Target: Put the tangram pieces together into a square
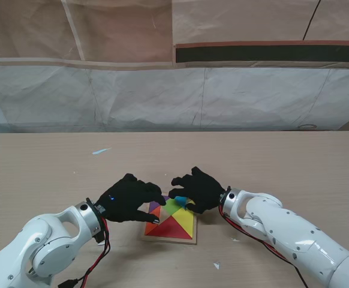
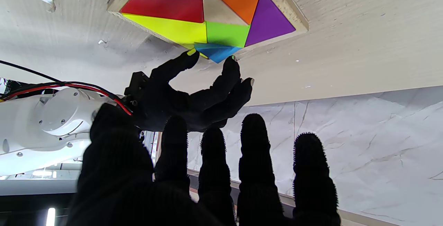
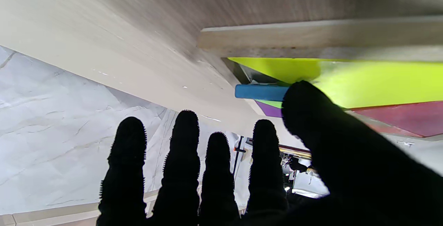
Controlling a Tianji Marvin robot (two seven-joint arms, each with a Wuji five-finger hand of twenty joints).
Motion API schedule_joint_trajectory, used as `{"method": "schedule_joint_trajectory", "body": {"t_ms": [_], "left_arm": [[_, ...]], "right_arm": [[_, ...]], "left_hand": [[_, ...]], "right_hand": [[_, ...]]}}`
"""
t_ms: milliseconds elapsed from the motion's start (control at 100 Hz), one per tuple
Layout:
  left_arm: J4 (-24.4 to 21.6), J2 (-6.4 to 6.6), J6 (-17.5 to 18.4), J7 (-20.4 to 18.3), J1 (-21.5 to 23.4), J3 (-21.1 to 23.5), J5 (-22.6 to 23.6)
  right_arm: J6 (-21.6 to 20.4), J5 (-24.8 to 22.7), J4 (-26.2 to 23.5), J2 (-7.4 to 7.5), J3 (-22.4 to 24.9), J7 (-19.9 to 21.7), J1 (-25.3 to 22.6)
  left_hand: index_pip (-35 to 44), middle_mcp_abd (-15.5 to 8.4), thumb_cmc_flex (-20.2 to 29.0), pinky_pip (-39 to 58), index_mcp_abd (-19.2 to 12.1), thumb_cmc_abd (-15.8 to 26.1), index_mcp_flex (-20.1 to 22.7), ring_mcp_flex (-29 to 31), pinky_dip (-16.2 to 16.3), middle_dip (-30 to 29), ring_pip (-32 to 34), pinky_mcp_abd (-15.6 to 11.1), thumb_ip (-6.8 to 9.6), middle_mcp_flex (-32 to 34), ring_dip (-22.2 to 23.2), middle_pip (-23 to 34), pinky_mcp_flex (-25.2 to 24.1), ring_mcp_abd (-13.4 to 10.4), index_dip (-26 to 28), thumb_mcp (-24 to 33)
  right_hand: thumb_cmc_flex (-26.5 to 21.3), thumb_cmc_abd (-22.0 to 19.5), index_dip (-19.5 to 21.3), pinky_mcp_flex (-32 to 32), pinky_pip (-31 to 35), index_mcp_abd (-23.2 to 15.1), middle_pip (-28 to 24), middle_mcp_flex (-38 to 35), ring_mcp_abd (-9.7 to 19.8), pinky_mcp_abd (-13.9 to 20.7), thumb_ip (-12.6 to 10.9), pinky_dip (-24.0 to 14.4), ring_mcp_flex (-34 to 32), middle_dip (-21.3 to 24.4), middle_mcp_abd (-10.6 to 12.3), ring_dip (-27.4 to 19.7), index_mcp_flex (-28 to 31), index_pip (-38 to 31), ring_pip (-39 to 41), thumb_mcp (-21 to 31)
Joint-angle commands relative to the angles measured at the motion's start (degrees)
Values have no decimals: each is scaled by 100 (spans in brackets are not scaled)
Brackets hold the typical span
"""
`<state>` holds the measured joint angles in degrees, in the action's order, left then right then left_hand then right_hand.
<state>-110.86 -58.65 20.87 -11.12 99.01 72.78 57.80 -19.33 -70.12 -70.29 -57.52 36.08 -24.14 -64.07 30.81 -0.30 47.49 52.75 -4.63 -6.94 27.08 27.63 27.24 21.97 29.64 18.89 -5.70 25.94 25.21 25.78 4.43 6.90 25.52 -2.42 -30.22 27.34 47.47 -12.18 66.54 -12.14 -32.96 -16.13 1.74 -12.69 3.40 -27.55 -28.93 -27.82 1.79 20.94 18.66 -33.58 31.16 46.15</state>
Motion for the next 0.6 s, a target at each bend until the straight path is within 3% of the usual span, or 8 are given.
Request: {"method": "schedule_joint_trajectory", "body": {"t_ms": [0, 40, 140, 310, 370, 450, 590], "left_arm": [[-48, -12, -9, -81, 48, 28, 23], [-55, -12, -5, -81, 59, 38, 27], [-69, -13, -7, -73, 88, 64, 43], [-66, -16, 10, -44, 105, 86, 50], [-58, -16, 15, -41, 98, 83, 41], [-46, -17, 20, -38, 86, 72, 27], [-37, -16, 26, -46, 75, 62, 12]], "right_arm": [[18, 46, -17, -90, -36, 64, 7], [33, 73, 4, -100, -93, 56, 36], [43, 125, 36, -118, -184, 48, 78], [-36, 166, 41, -122, -130, 84, 48], [-43, 171, 39, -123, -106, 92, 35], [14, 157, 33, -125, -104, 66, 28], [119, 202, 110, -160, -184, -86, 56]], "left_hand": [[55, -124, 232, 124, 4, 255, 179, 116, 59, -13, 84, -39, 146, -12, 83, -74, 26, -108, 84, -5], [54, -123, 232, 124, 1, 255, 177, 121, 59, -13, 84, -40, 147, -8, 83, -74, 26, -109, 83, -4], [55, -124, 232, 123, 5, 255, 178, 114, 59, -14, 79, -29, 147, -11, 81, -76, 25, -102, 84, -4], [54, -123, 242, 128, -4, 252, 178, 121, 61, -15, 79, -33, 147, -11, 81, -79, 32, -114, 85, 0], [55, -127, 235, 128, -4, 254, 181, 121, 61, -15, 76, -33, 145, -9, 80, -79, 32, -111, 86, -5], [54, -128, 234, 128, -9, 251, 180, 122, 62, -16, 74, -33, 143, -10, 80, -82, 31, -103, 87, -6], [51, -129, 238, 128, -5, 254, 176, 119, 62, -14, 71, -33, 144, -4, 80, -80, 31, -112, 87, -4]], "right_hand": [[161, 73, 106, -8, 128, -34, -126, -57, 72, 543, 73, 194, -80, 97, 41, 25, 51, -182, 94, 3], [178, 82, -118, -8, 135, -35, -120, -63, 70, 538, 74, 208, -84, 80, 46, 25, 1, -402, 92, 17], [188, 75, -120, -18, 140, -45, -143, -141, 81, 535, 75, 208, -110, 69, 74, 22, 59, -513, 91, 17], [378, -111, -167, -2, 108, -169, -101, -410, 61, 488, 80, 221, -144, 61, 157, 4, 645, -858, 57, -188], [266, -54, -609, -5, 111, -256, -67, -512, 66, 481, 250, 206, -167, -29, 193, 0, 720, -1225, 47, -395], [137, 75, -762, -48, 128, -407, -204, -604, 70, 493, 473, 181, -222, -193, 258, 5, 752, -1769, 62, -484], [-27, 29, -1000, -136, 156, -688, -422, -786, 118, 513, 615, 168, -315, -459, 392, 27, 931, -2472, 111, -819]]}}
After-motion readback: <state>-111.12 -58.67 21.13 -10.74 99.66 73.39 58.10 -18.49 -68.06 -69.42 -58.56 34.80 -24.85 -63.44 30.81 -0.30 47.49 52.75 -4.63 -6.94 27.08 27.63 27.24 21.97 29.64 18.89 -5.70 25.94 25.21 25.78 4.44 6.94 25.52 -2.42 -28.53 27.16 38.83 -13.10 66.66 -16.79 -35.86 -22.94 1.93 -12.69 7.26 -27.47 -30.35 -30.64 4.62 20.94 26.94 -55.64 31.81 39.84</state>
